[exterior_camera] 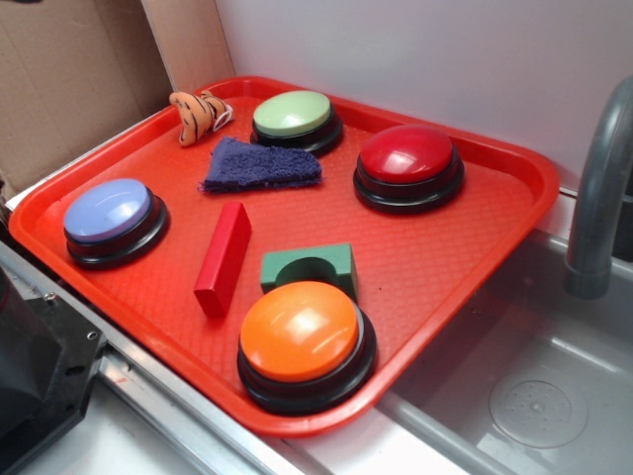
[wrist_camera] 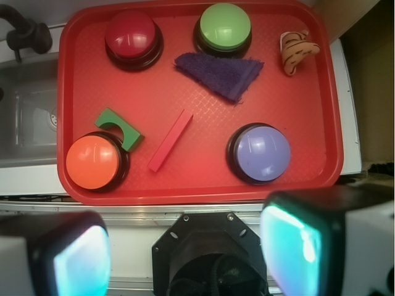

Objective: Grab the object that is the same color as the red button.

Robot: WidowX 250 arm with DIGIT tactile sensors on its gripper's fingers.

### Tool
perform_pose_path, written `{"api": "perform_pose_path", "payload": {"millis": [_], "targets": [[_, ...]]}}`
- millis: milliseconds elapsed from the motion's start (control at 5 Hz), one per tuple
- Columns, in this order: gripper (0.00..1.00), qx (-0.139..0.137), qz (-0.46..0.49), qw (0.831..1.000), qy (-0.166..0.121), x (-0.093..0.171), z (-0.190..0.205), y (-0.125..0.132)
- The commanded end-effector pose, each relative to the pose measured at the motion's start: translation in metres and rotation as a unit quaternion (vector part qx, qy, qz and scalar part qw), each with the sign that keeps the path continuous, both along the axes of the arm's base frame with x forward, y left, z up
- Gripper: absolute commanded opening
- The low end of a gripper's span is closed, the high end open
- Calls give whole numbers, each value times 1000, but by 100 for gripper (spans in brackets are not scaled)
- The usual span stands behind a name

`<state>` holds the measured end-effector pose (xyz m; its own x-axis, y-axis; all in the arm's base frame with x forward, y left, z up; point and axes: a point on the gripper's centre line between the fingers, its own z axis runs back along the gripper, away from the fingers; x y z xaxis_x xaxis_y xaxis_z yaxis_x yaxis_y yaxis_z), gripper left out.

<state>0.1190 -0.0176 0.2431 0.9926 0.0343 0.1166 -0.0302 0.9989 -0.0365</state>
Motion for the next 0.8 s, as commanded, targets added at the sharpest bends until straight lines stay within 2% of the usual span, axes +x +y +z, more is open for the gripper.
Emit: {"api": "perform_pose_path", "payload": {"millis": [0,200,400,600], "targets": [[100,0,0,1000,0,0,0,0],[100,11,67,998,8,11,-16,-5],[100,-16,146,989,-7,24,-34,-1],[100,-36,237,971,-12,41,-60,1]]}}
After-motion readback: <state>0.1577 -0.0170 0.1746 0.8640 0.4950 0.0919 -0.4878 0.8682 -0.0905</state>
